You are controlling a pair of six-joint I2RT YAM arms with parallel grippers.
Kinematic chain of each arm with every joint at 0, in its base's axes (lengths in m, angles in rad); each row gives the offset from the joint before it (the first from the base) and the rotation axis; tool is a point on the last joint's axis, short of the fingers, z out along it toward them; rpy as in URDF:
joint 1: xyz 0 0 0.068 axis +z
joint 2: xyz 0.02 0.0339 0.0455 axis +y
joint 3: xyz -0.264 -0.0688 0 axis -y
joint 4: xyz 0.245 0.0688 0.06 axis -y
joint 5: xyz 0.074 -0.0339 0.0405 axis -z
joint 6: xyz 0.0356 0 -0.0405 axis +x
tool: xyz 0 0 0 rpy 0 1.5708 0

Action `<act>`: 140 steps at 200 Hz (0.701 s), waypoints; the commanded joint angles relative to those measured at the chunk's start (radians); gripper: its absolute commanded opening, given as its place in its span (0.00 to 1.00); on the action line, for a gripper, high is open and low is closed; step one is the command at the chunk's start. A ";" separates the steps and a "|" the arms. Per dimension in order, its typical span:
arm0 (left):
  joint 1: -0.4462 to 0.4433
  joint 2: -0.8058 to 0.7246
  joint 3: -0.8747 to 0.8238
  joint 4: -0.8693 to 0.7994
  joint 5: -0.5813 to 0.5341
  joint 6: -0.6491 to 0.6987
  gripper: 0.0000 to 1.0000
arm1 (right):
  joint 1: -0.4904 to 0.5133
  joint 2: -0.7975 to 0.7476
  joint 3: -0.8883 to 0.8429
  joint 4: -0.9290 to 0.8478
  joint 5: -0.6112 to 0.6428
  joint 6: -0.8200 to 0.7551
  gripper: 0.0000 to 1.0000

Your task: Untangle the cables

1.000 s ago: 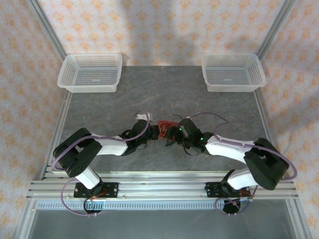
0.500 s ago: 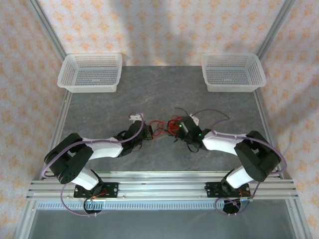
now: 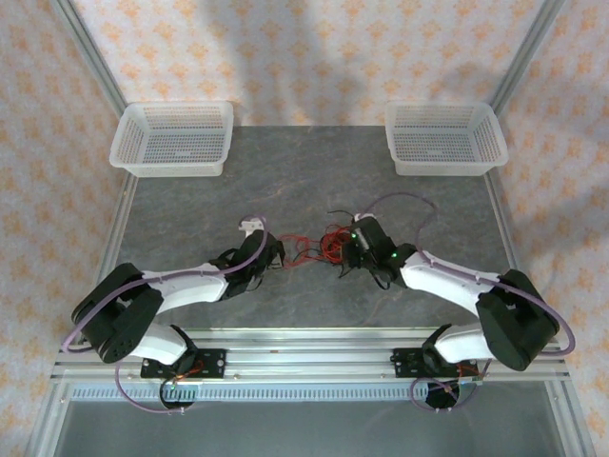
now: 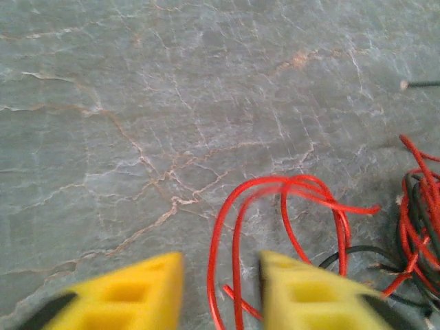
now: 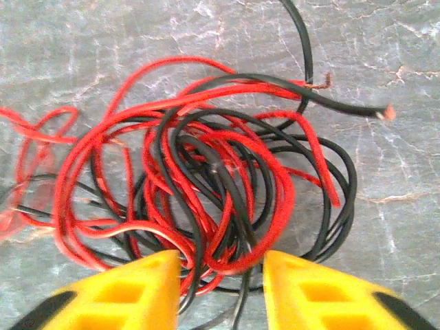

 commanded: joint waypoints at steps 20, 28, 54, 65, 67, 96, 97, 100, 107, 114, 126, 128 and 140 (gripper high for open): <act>-0.017 -0.088 0.137 -0.154 0.002 0.087 0.70 | -0.019 -0.056 0.102 -0.145 0.038 0.113 0.72; -0.026 -0.086 0.164 -0.164 0.017 0.109 0.73 | -0.020 -0.059 0.106 -0.150 0.039 0.176 0.75; -0.046 -0.032 0.238 -0.152 0.088 0.142 0.76 | -0.022 -0.063 0.071 -0.115 0.024 0.391 0.80; -0.050 0.011 0.269 -0.139 0.116 0.147 0.76 | -0.022 -0.069 0.037 -0.074 0.014 0.461 0.80; -0.052 0.020 0.273 -0.136 0.120 0.149 0.76 | -0.022 -0.069 0.031 -0.066 0.013 0.472 0.80; -0.067 0.147 0.335 -0.093 0.200 0.155 0.76 | -0.022 -0.065 -0.044 0.029 0.002 0.576 0.80; -0.067 0.151 0.336 -0.091 0.203 0.155 0.76 | -0.022 -0.065 -0.045 0.033 0.001 0.577 0.80; -0.070 0.162 0.340 -0.084 0.212 0.154 0.76 | -0.022 -0.064 -0.052 0.043 0.001 0.585 0.80; -0.073 0.187 0.348 -0.070 0.235 0.151 0.75 | -0.023 -0.063 -0.060 0.051 0.006 0.598 0.80; -0.080 0.210 0.356 -0.056 0.257 0.147 0.75 | -0.024 -0.062 -0.069 0.062 0.012 0.611 0.79; -0.091 0.243 0.367 -0.035 0.287 0.140 0.75 | -0.024 -0.061 -0.083 0.088 0.019 0.624 0.79; -0.093 0.249 0.368 -0.031 0.291 0.138 0.75 | -0.025 -0.060 -0.085 0.094 0.020 0.624 0.79; -0.103 0.277 0.370 -0.003 0.315 0.124 0.75 | -0.028 -0.053 -0.092 0.115 0.026 0.626 0.78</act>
